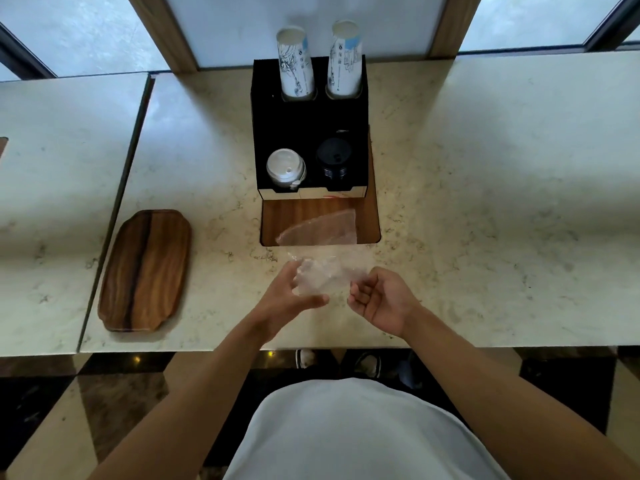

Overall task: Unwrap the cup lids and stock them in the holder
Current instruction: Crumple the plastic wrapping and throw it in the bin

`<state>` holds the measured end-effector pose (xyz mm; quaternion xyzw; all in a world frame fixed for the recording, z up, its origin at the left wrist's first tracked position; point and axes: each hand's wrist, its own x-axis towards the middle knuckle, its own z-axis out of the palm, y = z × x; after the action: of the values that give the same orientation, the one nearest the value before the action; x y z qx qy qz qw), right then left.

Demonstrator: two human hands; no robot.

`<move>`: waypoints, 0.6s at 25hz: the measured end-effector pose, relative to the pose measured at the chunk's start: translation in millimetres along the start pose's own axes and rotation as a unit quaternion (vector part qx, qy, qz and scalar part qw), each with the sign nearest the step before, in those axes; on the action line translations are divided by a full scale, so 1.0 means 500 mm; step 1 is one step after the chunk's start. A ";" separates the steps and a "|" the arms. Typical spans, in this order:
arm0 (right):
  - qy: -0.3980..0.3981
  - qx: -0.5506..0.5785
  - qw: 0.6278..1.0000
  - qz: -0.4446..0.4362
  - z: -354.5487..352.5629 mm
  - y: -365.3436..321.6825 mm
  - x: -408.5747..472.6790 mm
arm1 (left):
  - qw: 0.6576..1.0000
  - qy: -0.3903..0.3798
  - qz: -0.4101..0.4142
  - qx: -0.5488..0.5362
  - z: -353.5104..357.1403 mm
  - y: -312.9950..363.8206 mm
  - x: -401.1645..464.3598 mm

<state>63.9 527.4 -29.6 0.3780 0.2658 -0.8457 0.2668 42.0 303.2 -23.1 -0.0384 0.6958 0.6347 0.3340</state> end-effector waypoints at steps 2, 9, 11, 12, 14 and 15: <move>-0.002 -0.019 1.000 0.003 0.006 0.011 0.006 | 0.999 0.022 0.031 -0.013 -0.010 0.012 0.005; 0.024 -0.290 0.954 -0.072 0.011 -0.016 0.011 | 0.996 0.019 0.011 -0.088 -0.036 0.019 0.025; -0.033 -0.324 0.943 -0.073 0.018 -0.030 0.008 | 0.991 -0.010 -0.015 -0.132 -0.038 0.021 0.026; -0.073 -0.328 0.940 -0.061 0.023 -0.036 0.007 | 0.989 -0.026 -0.026 -0.146 -0.037 0.022 0.024; -0.134 -0.332 0.932 -0.049 0.035 -0.043 0.003 | 0.984 -0.049 -0.041 -0.165 -0.038 0.025 0.021; -0.142 -0.329 0.932 -0.053 0.043 -0.043 0.003 | 0.983 -0.054 -0.046 -0.170 -0.040 0.027 0.019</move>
<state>38.4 528.6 -13.2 0.1307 0.5082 -0.7689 0.3654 19.9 291.2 -17.2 -0.0929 0.5564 0.7287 0.3884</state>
